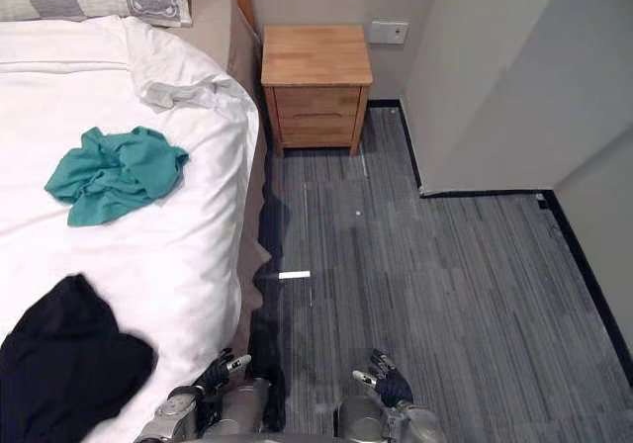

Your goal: Tidy the bed and pick cloth on bed and put in laundry

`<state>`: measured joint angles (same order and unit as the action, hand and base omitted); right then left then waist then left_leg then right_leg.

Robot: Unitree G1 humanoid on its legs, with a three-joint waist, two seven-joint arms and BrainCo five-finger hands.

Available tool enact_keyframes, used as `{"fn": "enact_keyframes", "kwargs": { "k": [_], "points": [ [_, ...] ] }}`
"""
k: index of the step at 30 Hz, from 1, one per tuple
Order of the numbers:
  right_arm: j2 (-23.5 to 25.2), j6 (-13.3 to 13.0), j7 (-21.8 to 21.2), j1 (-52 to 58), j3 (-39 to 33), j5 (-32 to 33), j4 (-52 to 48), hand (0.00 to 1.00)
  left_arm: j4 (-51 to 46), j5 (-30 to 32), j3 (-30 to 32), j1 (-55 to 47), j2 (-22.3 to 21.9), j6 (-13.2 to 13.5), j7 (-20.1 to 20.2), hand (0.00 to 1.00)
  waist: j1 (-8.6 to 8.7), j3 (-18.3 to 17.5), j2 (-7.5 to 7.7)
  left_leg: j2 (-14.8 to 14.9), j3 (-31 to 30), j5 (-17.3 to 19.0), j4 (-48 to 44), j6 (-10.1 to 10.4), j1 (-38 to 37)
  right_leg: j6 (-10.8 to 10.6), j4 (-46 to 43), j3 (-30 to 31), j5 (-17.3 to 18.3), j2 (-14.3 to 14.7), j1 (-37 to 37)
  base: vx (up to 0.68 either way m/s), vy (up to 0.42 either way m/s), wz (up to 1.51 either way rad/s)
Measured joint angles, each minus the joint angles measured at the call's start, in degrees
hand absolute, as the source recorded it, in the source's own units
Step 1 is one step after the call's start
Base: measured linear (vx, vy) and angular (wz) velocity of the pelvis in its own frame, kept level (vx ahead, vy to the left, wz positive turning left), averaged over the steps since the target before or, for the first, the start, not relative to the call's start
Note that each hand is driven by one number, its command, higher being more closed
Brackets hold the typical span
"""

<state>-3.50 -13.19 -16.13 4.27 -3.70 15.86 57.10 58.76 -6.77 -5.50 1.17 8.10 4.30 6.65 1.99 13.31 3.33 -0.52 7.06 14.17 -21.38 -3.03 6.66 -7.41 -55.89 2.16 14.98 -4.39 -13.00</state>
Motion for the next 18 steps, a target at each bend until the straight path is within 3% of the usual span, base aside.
{"fn": "enact_keyframes", "kwargs": {
  "k": [2, 3, 5, 7, 8, 9, 10, 12, 13, 14, 15, 16, 17, 18],
  "points": [
    [-0.5, -0.6, 0.1, 0.1, 0.2, -0.2, -0.2, 0.0, 1.0, 0.2, -1.1, 0.1, -0.6, 0.0, -0.8, 0.0, 0.77, 0.3, -0.09, 0.2, -0.2, 1.2, 2.6, -0.6, -7.4, 3.5, -3.5, -3.8, 2.2, -0.3, -2.2, 0.5, 0.049, 0.21],
    [-0.9, -1.2, 0.2, 0.1, 0.3, -0.4, -0.2, 0.0, 1.5, 0.1, -1.1, 0.1, -1.2, 0.3, -0.9, 0.0, 0.97, 0.4, -0.48, 0.9, -0.2, 1.2, 5.2, -0.6, -11.7, 4.9, 2.1, -7.3, 2.8, -0.4, -2.7, 0.5, -0.008, 0.18],
    [-1.4, -2.1, 0.7, 0.1, 0.3, -0.9, -0.7, 0.0, 1.8, 0.1, -1.1, -0.1, -1.5, 0.6, -0.8, 0.0, 1.4, 0.4, -1.77, 3.3, -0.3, 1.9, 7.7, 0.6, -15.1, 5.3, 18.2, -11.8, 2.1, 0.3, -3.4, 0.5, -0.05, 0.28],
    [-1.3, -2.8, 1.2, 0.2, 0.4, -2.2, -2.3, 0.0, 2.0, 0.2, -1.2, -0.5, -1.3, 0.6, -0.8, 0.0, 1.73, 0.5, -2.01, 5.2, -0.2, 3.8, 8.8, 3.8, -16.8, 5.4, 35.9, -12.6, -5.2, 0.3, -5.0, 0.51, -0.092, 0.28],
    [-1.3, -3.1, 1.2, 0.1, 0.5, -2.8, -2.3, 0.0, 2.3, 0.2, -1.2, -0.9, -1.0, 0.5, -1.0, 0.0, 1.72, 0.5, -1.97, 5.9, 0.3, 4.8, 8.8, 5.3, -17.8, 5.8, 40.1, -12.9, -11.2, 0.4, -5.3, 0.68, -0.213, -0.11],
    [-1.8, -3.6, 1.4, -0.6, 1.0, -3.9, -2.2, 0.0, 2.5, -0.3, -0.5, -1.4, -0.3, -0.1, -2.0, 0.0, 1.22, 0.6, -2.74, 8.7, 1.0, 5.7, 8.0, 7.0, -20.4, 7.6, 41.8, -13.5, -18.4, 2.6, -3.9, 0.69, -0.221, -0.36],
    [-1.6, -3.8, 1.8, -1.1, 1.5, -4.8, -2.2, 0.0, 2.6, -0.4, -0.5, -1.2, -0.1, -0.1, -2.0, 0.0, 0.52, 0.6, -3.63, 9.6, 1.7, 5.3, 7.4, 7.7, -20.6, 8.2, 40.4, -13.5, -18.4, 3.3, -3.9, 0.58, -0.195, -0.5],
    [-3.2, -3.6, 2.4, -2.4, 1.8, -5.7, -2.3, 0.0, 3.0, -0.5, -0.6, 0.1, -1.6, -0.7, -2.4, 0.0, 0.78, 1.2, -4.39, 9.3, 1.4, 1.4, 3.4, 11.0, -21.4, 9.5, 25.4, -15.4, -12.4, 2.3, -9.1, 0.42, -0.229, -0.27],
    [-4.6, -3.1, 2.4, -2.7, 4.0, -6.2, -2.2, 0.0, 2.9, -1.0, -0.2, -1.2, -1.9, -0.8, -3.1, 0.0, 0.63, 0.2, -5.4, 10.2, 0.5, 0.3, -4.3, 10.1, -19.6, 8.8, 27.4, -17.3, -11.7, 2.7, -7.5, 0.41, -0.359, -0.07],
    [-5.5, -2.6, 2.5, -2.3, 5.7, -7.1, -2.0, 0.0, 2.7, -1.4, 0.7, -1.7, -2.3, -0.8, -3.1, 0.0, 0.72, -0.5, -5.38, 10.0, -0.2, -1.8, -13.5, 8.9, -16.5, 11.7, 29.4, -17.9, -7.9, 3.4, -5.2, 0.32, -0.31, -0.4],
    [-7.4, -2.1, 2.4, -2.8, 7.2, -8.2, -1.3, 0.0, 2.2, -2.1, 2.0, -2.5, -4.2, -0.7, -3.1, 0.0, -0.21, -0.6, -8.1, 12.9, -2.6, -8.9, -26.3, 6.8, -11.0, 11.3, 32.5, -16.9, -6.1, 6.8, -1.8, 0.34, -0.119, -0.49],
    [-7.5, -2.0, 2.4, -3.0, 7.7, -8.9, -0.7, 0.0, 2.1, -2.3, 2.8, -2.8, -4.7, -0.3, -3.1, 0.0, -0.99, -0.8, -9.56, 14.3, -3.5, -12.5, -32.0, 7.5, -8.0, 11.3, 35.2, -16.5, -5.8, 8.7, 0.5, 0.47, -0.046, -0.65],
    [-7.6, -1.7, 2.5, -4.5, 7.4, -10.5, 1.8, 0.0, 2.0, -2.4, 3.6, -2.5, -4.6, 0.1, -3.0, 0.0, -1.26, -0.3, -9.98, 14.3, -5.4, -6.2, -40.7, 6.3, -2.0, 10.4, 39.0, -16.6, -6.3, 9.6, 5.5, 0.58, -0.06, -0.29],
    [-6.9, -1.7, 2.4, -4.6, 6.8, -11.8, 2.9, 0.0, 1.4, -2.8, 4.0, -2.5, -4.5, 1.0, -3.1, 0.0, -1.35, 0.4, -8.88, 13.2, -4.4, -2.6, -40.3, 6.0, 1.2, 10.8, 42.0, -16.6, -6.6, 9.5, 9.7, 0.47, -0.091, -0.11]
  ]
}}
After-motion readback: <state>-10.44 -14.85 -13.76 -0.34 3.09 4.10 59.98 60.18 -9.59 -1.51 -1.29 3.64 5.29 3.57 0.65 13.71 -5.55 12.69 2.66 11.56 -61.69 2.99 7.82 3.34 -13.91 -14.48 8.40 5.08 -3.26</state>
